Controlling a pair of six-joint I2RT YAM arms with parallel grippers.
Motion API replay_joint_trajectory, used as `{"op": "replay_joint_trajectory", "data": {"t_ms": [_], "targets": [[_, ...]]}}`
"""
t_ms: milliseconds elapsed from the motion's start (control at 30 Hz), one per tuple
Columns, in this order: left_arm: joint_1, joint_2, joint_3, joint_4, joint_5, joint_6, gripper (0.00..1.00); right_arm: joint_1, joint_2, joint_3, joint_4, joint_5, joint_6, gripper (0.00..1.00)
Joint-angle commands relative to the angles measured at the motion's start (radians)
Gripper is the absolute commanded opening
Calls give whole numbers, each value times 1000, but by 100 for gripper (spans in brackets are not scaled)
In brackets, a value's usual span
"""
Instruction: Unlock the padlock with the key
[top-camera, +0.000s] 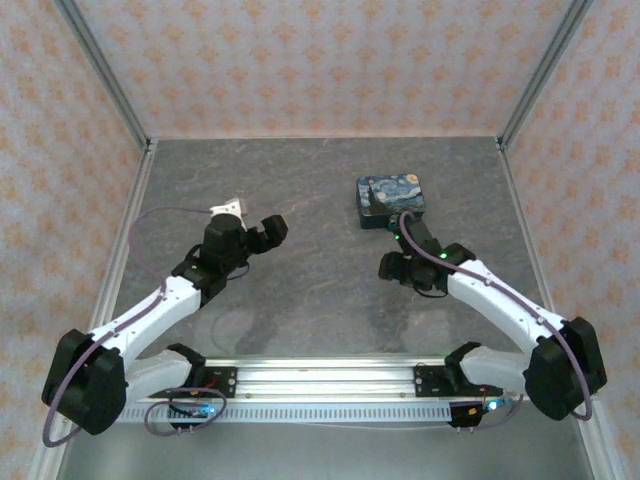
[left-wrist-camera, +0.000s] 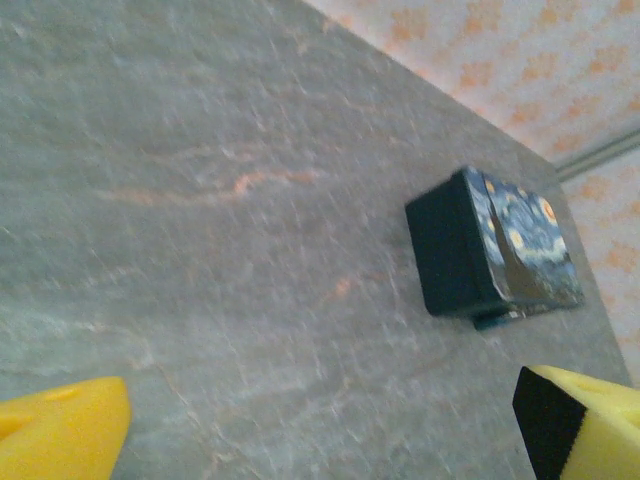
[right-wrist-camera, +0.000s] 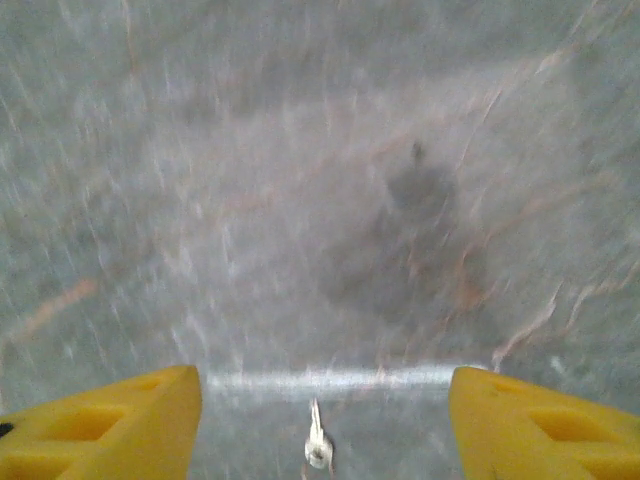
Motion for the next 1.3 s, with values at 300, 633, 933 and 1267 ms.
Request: {"op": "replay_joint_trajectory", "data": {"t_ms": [300, 633, 933, 1267], "targets": [[-126, 20, -52, 120, -56, -82, 100, 182, 204, 1, -90, -51, 87, 55], [-127, 5, -50, 91, -78, -71, 100, 199, 315, 11, -59, -49, 82, 41], [-127, 8, -35, 64, -84, -55, 100, 200, 337, 17, -68, -38, 76, 32], [-127, 26, -24, 64, -77, -55, 100, 200, 336, 19, -80, -32, 73, 25]]}}
